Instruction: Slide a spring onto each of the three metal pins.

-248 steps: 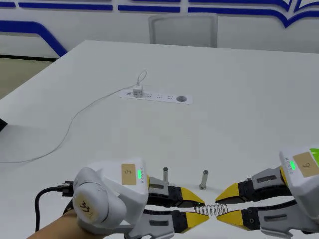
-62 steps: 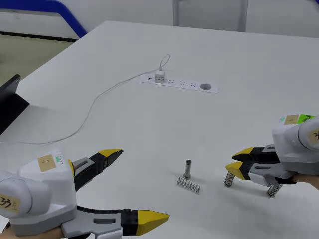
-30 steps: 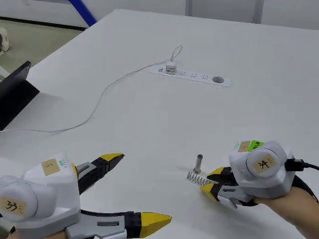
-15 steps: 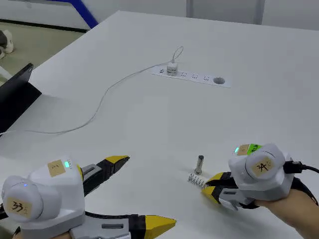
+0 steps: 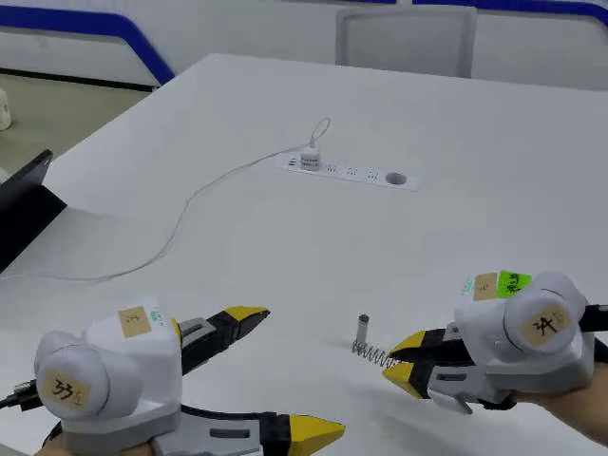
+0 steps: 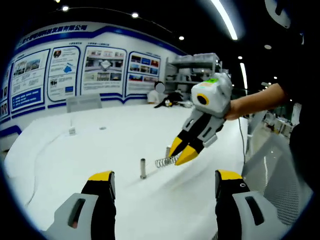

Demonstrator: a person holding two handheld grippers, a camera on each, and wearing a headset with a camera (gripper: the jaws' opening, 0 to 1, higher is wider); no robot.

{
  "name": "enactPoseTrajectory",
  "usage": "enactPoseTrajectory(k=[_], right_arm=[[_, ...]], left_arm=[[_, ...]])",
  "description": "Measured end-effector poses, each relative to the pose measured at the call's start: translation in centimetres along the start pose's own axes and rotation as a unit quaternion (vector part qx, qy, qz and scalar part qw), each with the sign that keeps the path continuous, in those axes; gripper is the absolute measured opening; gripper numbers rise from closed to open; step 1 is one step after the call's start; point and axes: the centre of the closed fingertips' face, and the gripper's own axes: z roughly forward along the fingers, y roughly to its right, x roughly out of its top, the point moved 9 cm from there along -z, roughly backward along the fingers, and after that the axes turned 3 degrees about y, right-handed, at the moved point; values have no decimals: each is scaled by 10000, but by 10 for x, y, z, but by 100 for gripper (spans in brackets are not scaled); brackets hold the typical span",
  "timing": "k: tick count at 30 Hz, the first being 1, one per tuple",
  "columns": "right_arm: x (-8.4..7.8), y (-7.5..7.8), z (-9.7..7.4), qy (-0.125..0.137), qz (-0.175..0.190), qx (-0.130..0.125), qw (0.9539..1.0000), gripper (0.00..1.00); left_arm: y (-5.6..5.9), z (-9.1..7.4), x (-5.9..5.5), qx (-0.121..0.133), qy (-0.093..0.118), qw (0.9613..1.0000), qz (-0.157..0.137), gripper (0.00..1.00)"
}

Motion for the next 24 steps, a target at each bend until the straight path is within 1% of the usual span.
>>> enactPoseTrajectory(k=[2, 5, 8, 10, 11, 12, 14, 18, 20, 22, 24], right_arm=[[6, -2, -11, 88, -117, 45, 9999, 11], [10, -3, -26, 130, -112, 82, 9998, 11], [12, -8, -38, 154, -299, 155, 9993, 11], [13, -13, -45, 171, -456, 189, 9986, 11], [12, -16, -48, 153, -511, 213, 9983, 11], [12, -18, -50, 163, -578, 228, 9979, 11], [10, -21, -52, 152, -836, 298, 9959, 11], [7, -27, -55, 169, -922, 358, 9950, 11], [8, -30, -57, 225, -956, 393, 9944, 11], [8, -32, -58, 269, -999, 427, 9937, 11], [9, -33, -59, 276, -1081, 468, 9927, 11]], left_arm=[[4, 7, 5, -248, -26, 9997, 3, 78], [8, 16, 11, -362, -20, 9993, 68, 75], [12, 24, 18, -469, 32, 9988, 120, 73], [16, 30, 21, -606, -14, 9980, 191, 69], [20, 33, 23, -696, -52, 9971, 304, 67], [22, 35, 23, -754, -87, 9964, 379, 64], [27, 40, 24, -875, -176, 9949, 466, 58], [33, 46, 24, -1011, -210, 9934, 490, 55], [38, 49, 25, -1147, -241, 9918, 514, 49], [44, 50, 24, -1275, -292, 9896, 605, 43], [47, 51, 24, -1364, -345, 9877, 681, 39]])
